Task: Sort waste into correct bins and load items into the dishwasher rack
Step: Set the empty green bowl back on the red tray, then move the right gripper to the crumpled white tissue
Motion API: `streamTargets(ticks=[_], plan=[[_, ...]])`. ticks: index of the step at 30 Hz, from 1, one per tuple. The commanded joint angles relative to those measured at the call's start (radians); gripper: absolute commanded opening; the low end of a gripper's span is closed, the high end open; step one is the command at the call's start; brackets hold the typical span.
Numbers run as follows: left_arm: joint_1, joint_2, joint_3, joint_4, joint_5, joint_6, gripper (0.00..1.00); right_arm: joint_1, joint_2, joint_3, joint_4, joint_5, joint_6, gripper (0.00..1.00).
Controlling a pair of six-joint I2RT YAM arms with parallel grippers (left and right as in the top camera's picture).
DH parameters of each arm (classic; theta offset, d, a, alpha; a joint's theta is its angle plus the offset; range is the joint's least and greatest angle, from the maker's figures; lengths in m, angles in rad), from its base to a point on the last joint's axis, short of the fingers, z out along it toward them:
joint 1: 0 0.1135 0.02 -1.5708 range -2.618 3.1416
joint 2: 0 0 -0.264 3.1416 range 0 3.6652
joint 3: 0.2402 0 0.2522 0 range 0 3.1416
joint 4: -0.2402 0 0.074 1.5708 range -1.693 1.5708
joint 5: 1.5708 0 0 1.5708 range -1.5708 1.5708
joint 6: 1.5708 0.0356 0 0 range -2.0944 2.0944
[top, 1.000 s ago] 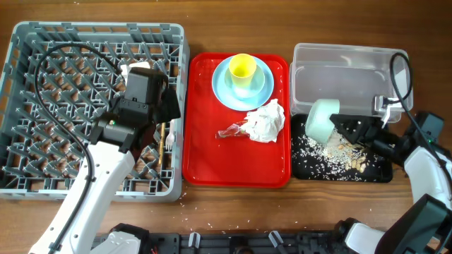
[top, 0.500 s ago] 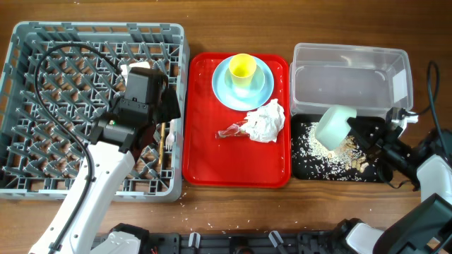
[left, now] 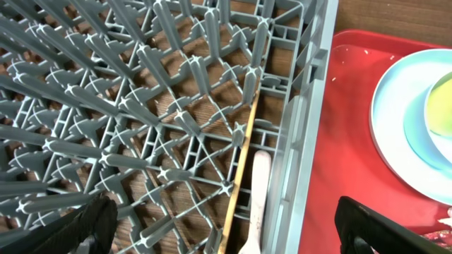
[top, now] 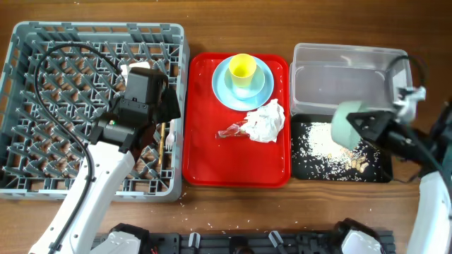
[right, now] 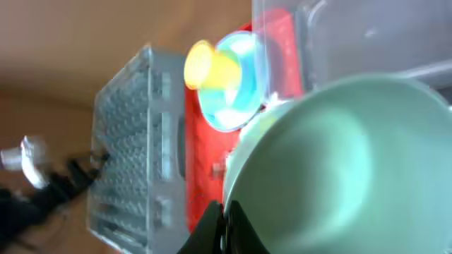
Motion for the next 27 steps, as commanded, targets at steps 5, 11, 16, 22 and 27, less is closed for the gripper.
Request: streamTargets(ticks=[5,11,16,22,27], plan=[[-0.003,-0.003,-0.003,0.002,-0.013,-0.013,1.00,0.860,0.135,0.068,0.091,0.465,0.248,0.04],[-0.003,-0.003,-0.003,0.002,-0.013,-0.013,1.00,1.275,0.548,0.068,0.307,0.615,0.422,0.04],[-0.003,-0.003,-0.002,0.002,-0.013,-0.013,1.00,1.287,0.634,0.085,0.373,0.476,0.334,0.30],[-0.003,-0.003,-0.002,0.002,-0.013,-0.013,1.00,1.155,0.552,0.283,0.095,0.676,0.116,0.55],[-0.003,-0.003,-0.003,0.002,-0.013,-0.013,1.00,1.008,0.557,0.211,0.072,0.941,0.119,0.86]])
